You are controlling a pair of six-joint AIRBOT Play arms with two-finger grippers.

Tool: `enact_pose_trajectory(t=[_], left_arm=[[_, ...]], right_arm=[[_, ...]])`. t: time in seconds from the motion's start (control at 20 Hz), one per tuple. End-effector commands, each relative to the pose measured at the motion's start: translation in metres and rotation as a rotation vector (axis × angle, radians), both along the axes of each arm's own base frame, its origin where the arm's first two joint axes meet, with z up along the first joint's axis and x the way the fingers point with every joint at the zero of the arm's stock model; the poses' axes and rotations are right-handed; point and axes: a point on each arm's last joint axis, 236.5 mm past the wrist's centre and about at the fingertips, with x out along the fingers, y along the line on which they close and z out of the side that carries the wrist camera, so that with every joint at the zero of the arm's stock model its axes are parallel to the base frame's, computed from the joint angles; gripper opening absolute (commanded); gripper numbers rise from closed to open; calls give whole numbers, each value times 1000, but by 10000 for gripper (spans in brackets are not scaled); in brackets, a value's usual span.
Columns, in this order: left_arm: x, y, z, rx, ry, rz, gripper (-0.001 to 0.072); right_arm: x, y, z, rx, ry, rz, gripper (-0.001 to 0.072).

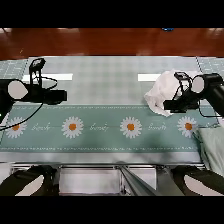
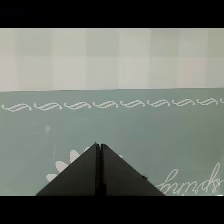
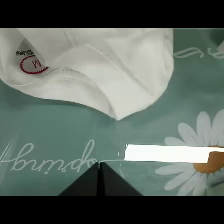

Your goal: Fold the shirts.

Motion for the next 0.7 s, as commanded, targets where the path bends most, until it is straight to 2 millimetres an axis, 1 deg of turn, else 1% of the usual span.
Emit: enact_pose_trajectory(t=[0.0, 0.55, 0.6, 0.65], left_arm=[[0, 0, 0, 1, 0, 0, 24], [0, 0, 0, 0, 0, 1, 24], [0, 0, 0, 0, 0, 1, 24], [0, 0, 0, 0, 1, 1, 24]], right_arm=[[0, 0, 0, 0, 2, 1, 22], [0, 0, 0, 0, 2, 1, 22], [1, 1, 0, 1, -4, 1, 22], [9, 1, 0, 5, -39, 2, 22]])
